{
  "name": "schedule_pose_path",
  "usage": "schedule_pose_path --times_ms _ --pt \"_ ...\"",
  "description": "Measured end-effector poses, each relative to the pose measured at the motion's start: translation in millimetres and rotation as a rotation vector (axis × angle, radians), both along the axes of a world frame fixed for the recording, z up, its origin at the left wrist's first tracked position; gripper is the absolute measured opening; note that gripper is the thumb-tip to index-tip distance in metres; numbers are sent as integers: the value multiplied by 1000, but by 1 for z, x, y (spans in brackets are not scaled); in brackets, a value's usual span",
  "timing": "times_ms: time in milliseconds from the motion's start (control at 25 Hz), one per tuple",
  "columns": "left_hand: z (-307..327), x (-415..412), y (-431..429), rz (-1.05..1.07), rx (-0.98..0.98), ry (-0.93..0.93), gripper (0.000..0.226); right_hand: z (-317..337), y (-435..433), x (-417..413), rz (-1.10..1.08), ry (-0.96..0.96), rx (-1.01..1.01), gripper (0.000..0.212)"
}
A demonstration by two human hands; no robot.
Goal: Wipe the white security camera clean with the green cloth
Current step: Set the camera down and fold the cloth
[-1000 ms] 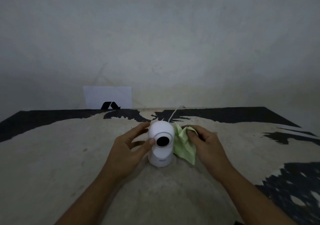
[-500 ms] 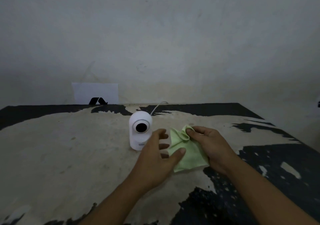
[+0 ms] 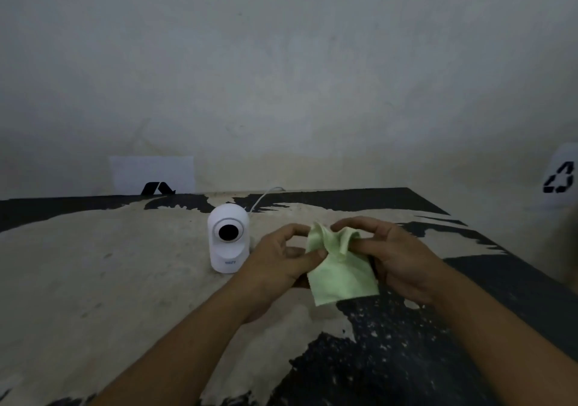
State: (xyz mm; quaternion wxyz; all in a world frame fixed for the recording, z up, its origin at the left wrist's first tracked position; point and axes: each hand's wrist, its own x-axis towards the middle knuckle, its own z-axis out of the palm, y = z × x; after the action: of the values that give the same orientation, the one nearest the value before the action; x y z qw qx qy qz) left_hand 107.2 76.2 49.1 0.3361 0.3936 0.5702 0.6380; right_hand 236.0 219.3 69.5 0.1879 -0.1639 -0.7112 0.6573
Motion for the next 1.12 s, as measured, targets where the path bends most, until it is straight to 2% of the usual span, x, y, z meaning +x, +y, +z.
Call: schedule_pose_path --times_ms 160,360,480,600,720,880,1120 --pt "10 -6 1 -25 64 115 13 9 15 10 62 82 42 41" --pt "14 -11 2 75 68 242 20 9 31 15 177 82 44 23" --pt "7 -16 6 87 72 217 18 4 34 11 111 51 260 22" --pt "-1 -18 9 54 79 172 18 0 33 7 39 88 393 30" --pt "-6 -20 10 70 101 132 18 -3 32 2 -41 114 503 22" --pt "-7 -21 11 26 146 91 18 -2 32 -3 -101 109 518 7" --pt "-10 -27 10 4 137 90 39 -4 37 -7 23 107 464 22"
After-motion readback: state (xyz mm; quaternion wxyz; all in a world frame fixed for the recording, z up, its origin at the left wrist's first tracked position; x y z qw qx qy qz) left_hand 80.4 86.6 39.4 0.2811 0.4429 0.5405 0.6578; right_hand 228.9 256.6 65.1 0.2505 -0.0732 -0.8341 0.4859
